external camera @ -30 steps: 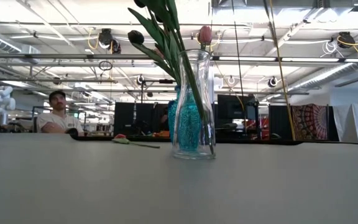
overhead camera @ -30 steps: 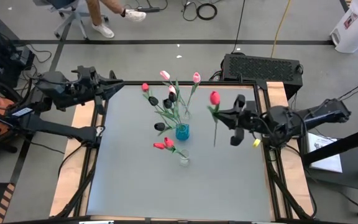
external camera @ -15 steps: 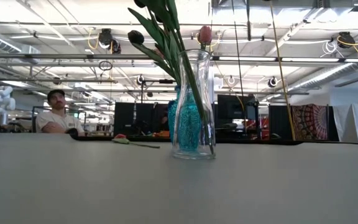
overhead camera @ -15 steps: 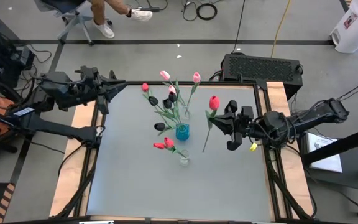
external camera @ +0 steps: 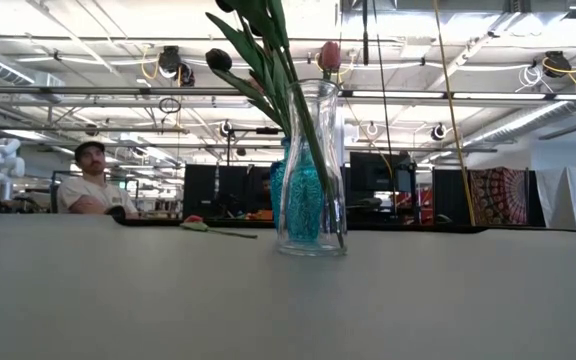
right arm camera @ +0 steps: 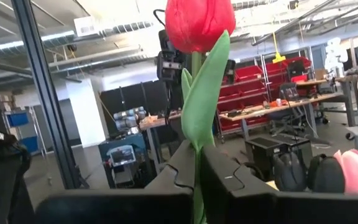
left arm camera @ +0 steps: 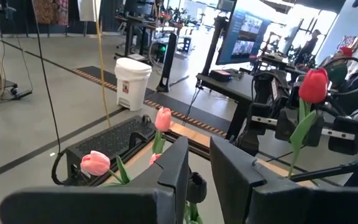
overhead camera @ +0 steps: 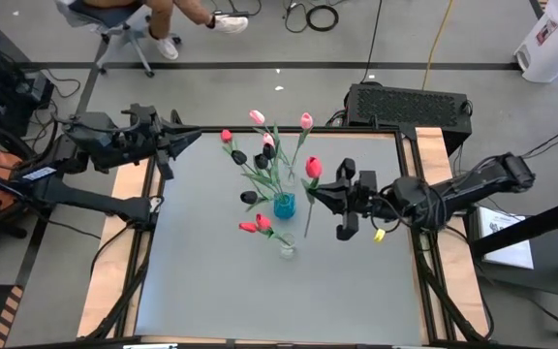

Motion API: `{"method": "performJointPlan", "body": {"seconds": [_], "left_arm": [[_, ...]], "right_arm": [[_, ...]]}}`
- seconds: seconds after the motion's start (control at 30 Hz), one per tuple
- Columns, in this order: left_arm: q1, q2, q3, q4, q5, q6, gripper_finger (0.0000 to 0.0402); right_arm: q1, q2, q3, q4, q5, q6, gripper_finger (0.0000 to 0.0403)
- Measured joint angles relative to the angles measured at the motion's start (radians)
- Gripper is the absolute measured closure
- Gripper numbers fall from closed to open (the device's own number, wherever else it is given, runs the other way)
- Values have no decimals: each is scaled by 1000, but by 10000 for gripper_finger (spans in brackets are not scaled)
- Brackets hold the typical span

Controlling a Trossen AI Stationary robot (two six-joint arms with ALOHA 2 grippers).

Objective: Sort flowers into vase by color
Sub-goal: Put the bottom red tulip into the bottom transparent vase

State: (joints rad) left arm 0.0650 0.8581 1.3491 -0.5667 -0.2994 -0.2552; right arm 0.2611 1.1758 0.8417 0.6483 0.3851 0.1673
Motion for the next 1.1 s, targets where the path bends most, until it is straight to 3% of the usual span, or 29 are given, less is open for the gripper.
{"method": "performJointPlan", "body": {"seconds": [0.43, 1.1], "left_arm": [[0, 2, 0, 1, -1, 0, 328], [0, 2, 0, 1, -2, 0, 328]], "right_arm": [[-20, 136, 1, 213, 1, 2, 403], [-20, 266, 1, 215, 2, -4, 403]]}}
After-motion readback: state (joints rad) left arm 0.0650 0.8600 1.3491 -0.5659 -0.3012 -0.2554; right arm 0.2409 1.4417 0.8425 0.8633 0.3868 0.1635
